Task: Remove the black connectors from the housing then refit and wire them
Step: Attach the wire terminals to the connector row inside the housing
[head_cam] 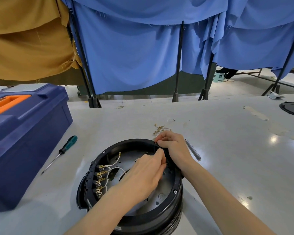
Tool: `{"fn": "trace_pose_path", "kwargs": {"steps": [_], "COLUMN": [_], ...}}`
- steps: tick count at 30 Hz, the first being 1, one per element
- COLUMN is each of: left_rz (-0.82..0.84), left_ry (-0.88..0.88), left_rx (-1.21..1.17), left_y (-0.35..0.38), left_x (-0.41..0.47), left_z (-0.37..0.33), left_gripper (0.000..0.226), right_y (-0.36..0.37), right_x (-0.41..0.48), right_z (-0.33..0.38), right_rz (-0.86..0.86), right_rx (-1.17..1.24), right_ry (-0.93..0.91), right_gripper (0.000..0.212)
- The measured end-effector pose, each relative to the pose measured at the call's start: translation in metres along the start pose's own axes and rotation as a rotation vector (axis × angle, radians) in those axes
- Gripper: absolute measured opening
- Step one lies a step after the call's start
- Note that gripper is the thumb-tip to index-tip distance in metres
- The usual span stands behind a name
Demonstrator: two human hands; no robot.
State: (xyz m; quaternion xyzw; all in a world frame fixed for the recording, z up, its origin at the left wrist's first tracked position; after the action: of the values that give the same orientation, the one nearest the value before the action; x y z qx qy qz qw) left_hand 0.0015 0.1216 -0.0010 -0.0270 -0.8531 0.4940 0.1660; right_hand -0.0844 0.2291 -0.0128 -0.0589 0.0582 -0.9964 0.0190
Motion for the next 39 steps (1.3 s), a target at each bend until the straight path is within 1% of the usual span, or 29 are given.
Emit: {"fn": "trace_pose_path", "kwargs": {"steps": [4,8,14,17,18,19,21,22,23,24,25,26,27,29,30,32,36,38,39], "left_rz": [-0.009,-0.063,-0.152,-0.147,-0.156,-0.185,-0.312,-0.383,-0.446,-0.482,-0.490,-0.482,-0.463,-0.434,-0.426,-0.416,-0.404,-0.406,-0.407], "left_ry": [-0.001,-0.024,-0.117,-0.169,-0.169,-0.163,-0.145,-0.137,-0.127,-0.123,-0.147,-0.210,-0.299,-0.436,-0.466,-0.467,-0.461,-0.465,-0.464], "left_rx": [-0.009,-0.069,-0.172,-0.254,-0.290,-0.323,-0.351,-0.298,-0.183,-0.019,0.135,0.233,0.269,0.187,0.102,-0.038,-0.064,-0.055,-0.041], "left_y": [0.001,0.001,-0.002,-0.009,-0.011,-0.014,-0.022,-0.027,-0.031,-0.035,-0.039,-0.042,-0.046,-0.051,-0.052,-0.052,-0.046,-0.043,-0.042], "left_x": [0.000,-0.002,0.002,0.002,0.002,0.003,0.004,0.004,0.005,0.004,0.003,0.000,-0.003,-0.010,-0.014,-0.016,-0.011,-0.008,-0.008], "left_z": [0.001,0.003,0.013,0.018,0.018,0.018,0.020,0.023,0.028,0.034,0.042,0.052,0.063,0.083,0.090,0.097,0.104,0.108,0.108], "left_gripper": [0.009,0.008,0.005,0.018,0.019,0.017,0.006,0.001,0.005,0.013,0.022,0.030,0.036,0.038,0.036,0.029,0.026,0.026,0.026], "right_y": [0.000,0.000,-0.003,-0.003,-0.003,-0.002,-0.001,-0.001,0.000,0.000,0.000,-0.001,-0.001,-0.002,-0.002,-0.004,-0.011,-0.015,-0.016], "right_x": [0.001,0.001,0.000,0.000,-0.001,-0.001,-0.003,-0.003,-0.004,-0.003,-0.003,-0.002,-0.002,-0.001,0.000,0.002,0.014,0.024,0.030], "right_z": [0.000,-0.002,-0.001,0.000,0.000,0.000,0.000,0.000,0.000,0.000,0.000,0.000,0.000,0.001,0.001,0.003,0.000,-0.008,-0.012], "right_rz": [-0.004,-0.002,0.002,-0.019,-0.025,-0.028,-0.028,-0.029,-0.030,-0.031,-0.033,-0.033,-0.031,-0.024,-0.020,-0.005,0.008,-0.022,-0.034], "right_rx": [0.015,0.018,0.029,0.009,0.000,-0.009,-0.013,-0.003,0.005,0.008,0.005,0.000,-0.002,0.031,0.058,0.095,0.061,-0.026,-0.106], "right_ry": [0.011,0.014,0.017,0.012,0.011,0.010,0.008,0.015,0.024,0.032,0.036,0.038,0.038,0.054,0.065,0.083,0.117,0.108,0.078], "right_gripper": [0.022,0.021,0.017,0.015,0.014,0.014,0.014,0.014,0.014,0.015,0.015,0.016,0.017,0.021,0.024,0.027,0.032,0.031,0.030]}}
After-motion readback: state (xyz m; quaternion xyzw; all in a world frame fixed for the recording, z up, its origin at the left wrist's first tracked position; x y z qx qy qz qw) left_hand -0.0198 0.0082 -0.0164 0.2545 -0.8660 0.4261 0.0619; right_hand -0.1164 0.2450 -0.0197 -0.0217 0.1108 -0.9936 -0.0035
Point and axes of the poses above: each hand's wrist, its own x-axis towards the middle knuckle, its own y-axis out of the palm, z = x × y, the point moved 1 cm from there along x, towards the middle knuckle, and after that the axes turned 8 degrees about -z, right-handed, at the moved point
